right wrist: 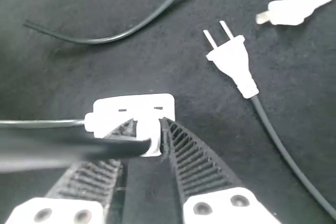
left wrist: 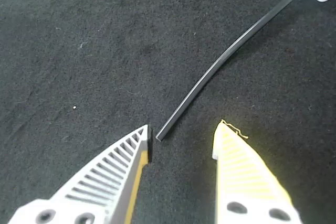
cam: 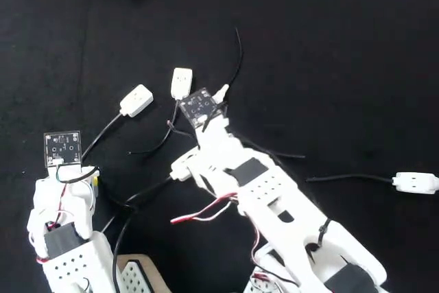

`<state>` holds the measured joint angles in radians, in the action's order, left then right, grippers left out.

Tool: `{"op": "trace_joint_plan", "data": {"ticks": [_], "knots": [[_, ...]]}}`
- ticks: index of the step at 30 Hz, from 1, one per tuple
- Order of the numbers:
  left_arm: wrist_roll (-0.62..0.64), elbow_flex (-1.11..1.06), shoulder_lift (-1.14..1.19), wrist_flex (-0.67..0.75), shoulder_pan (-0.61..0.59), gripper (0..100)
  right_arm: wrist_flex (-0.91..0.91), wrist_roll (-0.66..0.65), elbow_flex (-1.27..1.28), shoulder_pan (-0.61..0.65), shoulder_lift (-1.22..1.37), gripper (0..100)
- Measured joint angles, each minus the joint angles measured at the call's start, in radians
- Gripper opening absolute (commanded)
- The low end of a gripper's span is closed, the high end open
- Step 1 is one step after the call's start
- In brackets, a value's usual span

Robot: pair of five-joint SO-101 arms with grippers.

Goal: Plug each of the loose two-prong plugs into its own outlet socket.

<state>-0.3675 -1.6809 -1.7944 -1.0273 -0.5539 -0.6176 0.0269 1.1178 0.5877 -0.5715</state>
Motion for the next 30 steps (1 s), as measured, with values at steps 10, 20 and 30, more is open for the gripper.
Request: {"op": "trace_joint_plan", "data": {"ticks": [10,20,30], "knots": [[0.0,0.0,0.0,0.0,0.0,21,0.049,0.003,0.003,-0.04,0.0,1.1],[0.0,0.0,0.0,0.0,0.0,21,0.063,0.003,0.003,0.018,0.0,1.1],[0.0,0.0,0.0,0.0,0.0,21,0.038,0.003,0.003,-0.032,0.0,1.1]]}}
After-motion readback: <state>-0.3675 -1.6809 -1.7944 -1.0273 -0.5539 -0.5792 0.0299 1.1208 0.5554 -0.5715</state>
